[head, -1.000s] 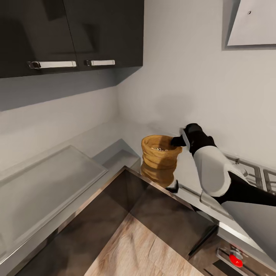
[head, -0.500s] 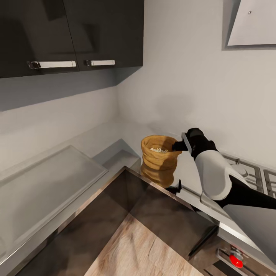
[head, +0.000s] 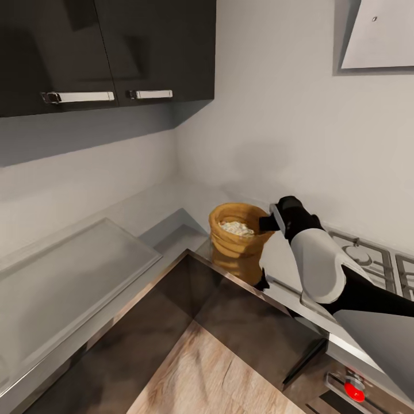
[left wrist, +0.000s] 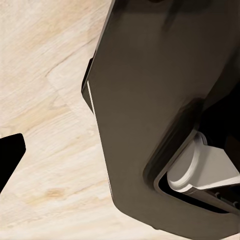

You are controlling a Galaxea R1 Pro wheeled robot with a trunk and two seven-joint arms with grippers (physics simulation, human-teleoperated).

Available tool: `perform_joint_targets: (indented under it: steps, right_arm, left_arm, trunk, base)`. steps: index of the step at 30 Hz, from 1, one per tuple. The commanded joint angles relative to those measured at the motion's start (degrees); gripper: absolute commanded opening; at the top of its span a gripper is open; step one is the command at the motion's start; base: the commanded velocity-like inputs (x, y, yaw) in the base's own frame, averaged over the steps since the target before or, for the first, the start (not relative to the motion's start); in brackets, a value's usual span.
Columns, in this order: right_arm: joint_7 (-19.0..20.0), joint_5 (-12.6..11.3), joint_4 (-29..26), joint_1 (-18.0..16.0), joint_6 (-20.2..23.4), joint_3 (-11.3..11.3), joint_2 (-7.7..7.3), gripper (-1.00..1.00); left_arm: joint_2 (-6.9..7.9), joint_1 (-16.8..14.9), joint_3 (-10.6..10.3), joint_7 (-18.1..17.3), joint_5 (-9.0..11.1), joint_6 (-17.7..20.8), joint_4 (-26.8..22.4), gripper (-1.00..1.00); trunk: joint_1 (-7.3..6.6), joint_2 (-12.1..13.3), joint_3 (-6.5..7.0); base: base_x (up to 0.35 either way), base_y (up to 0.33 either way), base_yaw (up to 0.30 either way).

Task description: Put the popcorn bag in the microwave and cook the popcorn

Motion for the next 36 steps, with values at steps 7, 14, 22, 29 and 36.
perform_joint_targets:
  steps: [7,14,22,29,36]
  right_arm:
    - [0.36,-0.43,-0.19,0.01,0.81,-0.45,-0.13,-1.0]
    - [0.29,-0.4,-4.65,0.01,12.33,-0.21,0.78,-1.0]
    - [0.26,-0.27,-12.16,0.09,12.33,0.12,3.16,-1.0]
    - [0.26,-0.22,-12.19,0.11,12.33,0.2,3.0,-1.0]
    - [0.4,-0.29,-12.19,0.11,12.33,0.21,2.76,-1.0]
  left_arm:
    - [-0.02,0.0,0.06,0.16,0.14,-0.12,-0.08,1.0]
    - [-0.07,0.0,0.06,0.16,0.14,-0.12,-0.08,1.0]
    - [-0.11,0.0,0.07,0.16,0.05,-0.12,-0.1,1.0]
    - [-0.1,0.0,0.12,0.16,0.07,-0.12,-0.1,1.0]
    - [-0.08,0.0,0.15,0.16,0.08,-0.12,-0.09,1.0]
  trunk:
    - [0.02,-0.05,-0.08]
    - [0.02,-0.05,-0.08]
    - [0.02,-0.05,-0.08]
    - [0.02,-0.05,-0.08]
    - [0.02,-0.05,-0.08]
  base:
    - [0.0,0.0,0.0]
    - [0.0,0.0,0.0]
    - [0.0,0.0,0.0]
    - [0.0,0.0,0.0]
    - [0.0,0.0,0.0]
